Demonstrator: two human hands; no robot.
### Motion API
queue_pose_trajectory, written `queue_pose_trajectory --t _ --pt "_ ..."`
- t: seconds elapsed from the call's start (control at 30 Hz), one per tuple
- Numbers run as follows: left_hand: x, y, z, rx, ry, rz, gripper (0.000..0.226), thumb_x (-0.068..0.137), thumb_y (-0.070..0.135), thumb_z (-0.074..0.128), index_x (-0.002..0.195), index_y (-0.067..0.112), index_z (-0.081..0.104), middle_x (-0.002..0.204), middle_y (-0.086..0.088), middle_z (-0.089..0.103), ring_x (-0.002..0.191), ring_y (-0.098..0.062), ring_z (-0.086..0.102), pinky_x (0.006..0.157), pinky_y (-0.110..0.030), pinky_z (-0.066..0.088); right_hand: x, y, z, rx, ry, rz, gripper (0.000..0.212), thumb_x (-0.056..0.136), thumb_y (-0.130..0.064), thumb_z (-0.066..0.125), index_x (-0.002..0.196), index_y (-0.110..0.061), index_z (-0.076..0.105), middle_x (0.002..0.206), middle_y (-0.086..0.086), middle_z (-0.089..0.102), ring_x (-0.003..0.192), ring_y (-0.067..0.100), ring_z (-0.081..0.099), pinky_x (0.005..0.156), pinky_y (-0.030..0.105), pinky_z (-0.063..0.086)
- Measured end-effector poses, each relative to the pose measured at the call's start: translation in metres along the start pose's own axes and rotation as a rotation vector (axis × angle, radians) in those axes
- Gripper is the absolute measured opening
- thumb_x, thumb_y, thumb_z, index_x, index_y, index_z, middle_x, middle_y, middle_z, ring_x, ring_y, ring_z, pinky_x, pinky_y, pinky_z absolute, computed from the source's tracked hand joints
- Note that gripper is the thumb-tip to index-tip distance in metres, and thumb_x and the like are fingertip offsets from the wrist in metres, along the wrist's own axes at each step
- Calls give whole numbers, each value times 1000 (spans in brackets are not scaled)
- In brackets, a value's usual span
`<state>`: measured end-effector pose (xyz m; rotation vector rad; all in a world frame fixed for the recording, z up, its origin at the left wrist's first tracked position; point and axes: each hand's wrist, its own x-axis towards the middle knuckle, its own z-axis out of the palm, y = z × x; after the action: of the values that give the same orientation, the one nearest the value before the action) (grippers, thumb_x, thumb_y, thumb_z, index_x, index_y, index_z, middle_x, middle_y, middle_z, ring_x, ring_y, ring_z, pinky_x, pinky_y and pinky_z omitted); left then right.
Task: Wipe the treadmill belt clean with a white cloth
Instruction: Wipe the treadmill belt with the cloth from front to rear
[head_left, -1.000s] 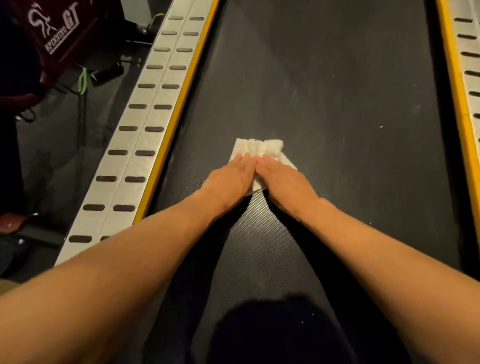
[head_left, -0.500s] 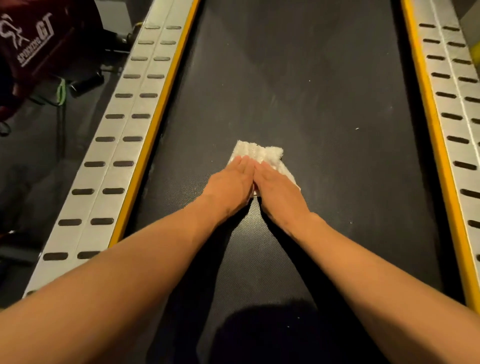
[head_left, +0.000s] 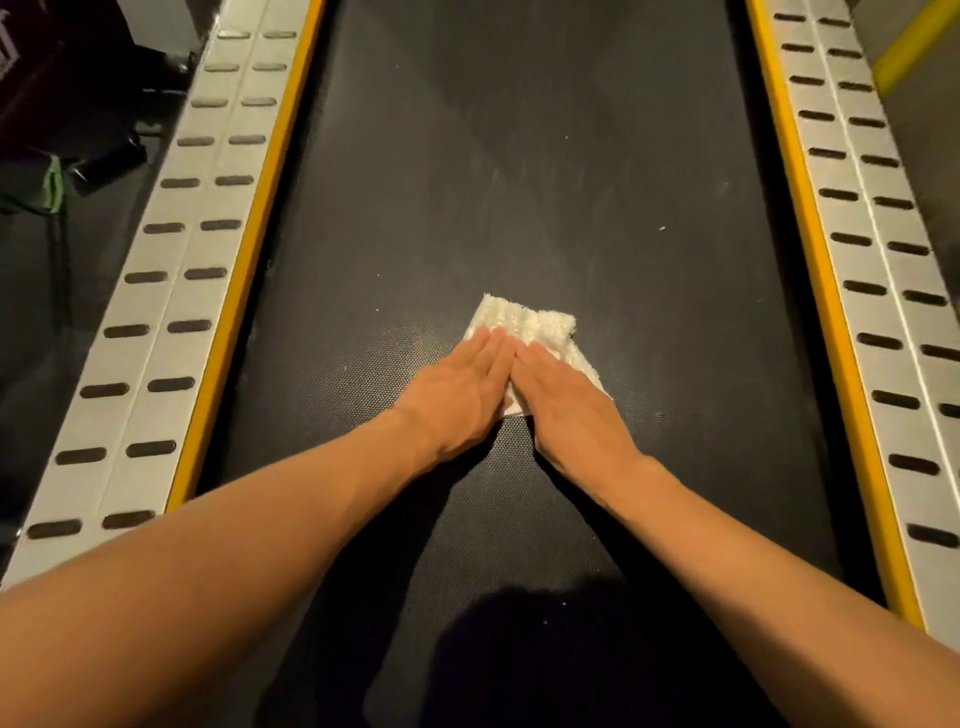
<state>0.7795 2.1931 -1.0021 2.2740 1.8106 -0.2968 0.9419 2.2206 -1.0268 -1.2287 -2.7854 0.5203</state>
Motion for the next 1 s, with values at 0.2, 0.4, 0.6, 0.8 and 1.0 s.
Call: queue_pose_trajectory --t 0.2,0.4,0.6,0.8,1.0 --pt "32 -1 -26 50 -183 -11 66 103 37 26 151 3 -4 161 -13 -3 149 -23 -1 120 -40 16 25 21 -10 -11 51 55 63 92 3 42 151 -17 28 158 -2 27 146 19 21 115 38 29" --pt "32 18 -16 210 -128 121 58 103 25 20 150 -5 1 158 -23 6 148 -33 6 119 -41 17 -13 14 -8 103 61 92 63 96 -4 31 155 -19 12 161 -5 13 148 14 11 120 36 18" --pt "46 38 -29 42 -41 -101 57 104 19 24 151 -1 -1 160 -15 3 149 -25 1 116 -35 20 25 48 -28 70 95 77 54 93 -10 40 144 -27 37 140 -6 48 131 17 43 103 38 42" --pt "28 64 -10 157 17 -9 58 102 19 22 150 -4 -2 159 -20 2 148 -32 -1 119 -33 0 -29 38 -13 113 103 135 76 87 6 39 153 -26 19 158 -8 25 146 13 19 117 32 22" --pt "54 64 -26 65 9 -68 59 103 22 24 151 -2 -2 160 -17 0 148 -28 -3 118 -34 4 6 56 -25 91 115 136 67 89 0 48 148 -25 31 148 -8 40 140 20 34 109 39 38"
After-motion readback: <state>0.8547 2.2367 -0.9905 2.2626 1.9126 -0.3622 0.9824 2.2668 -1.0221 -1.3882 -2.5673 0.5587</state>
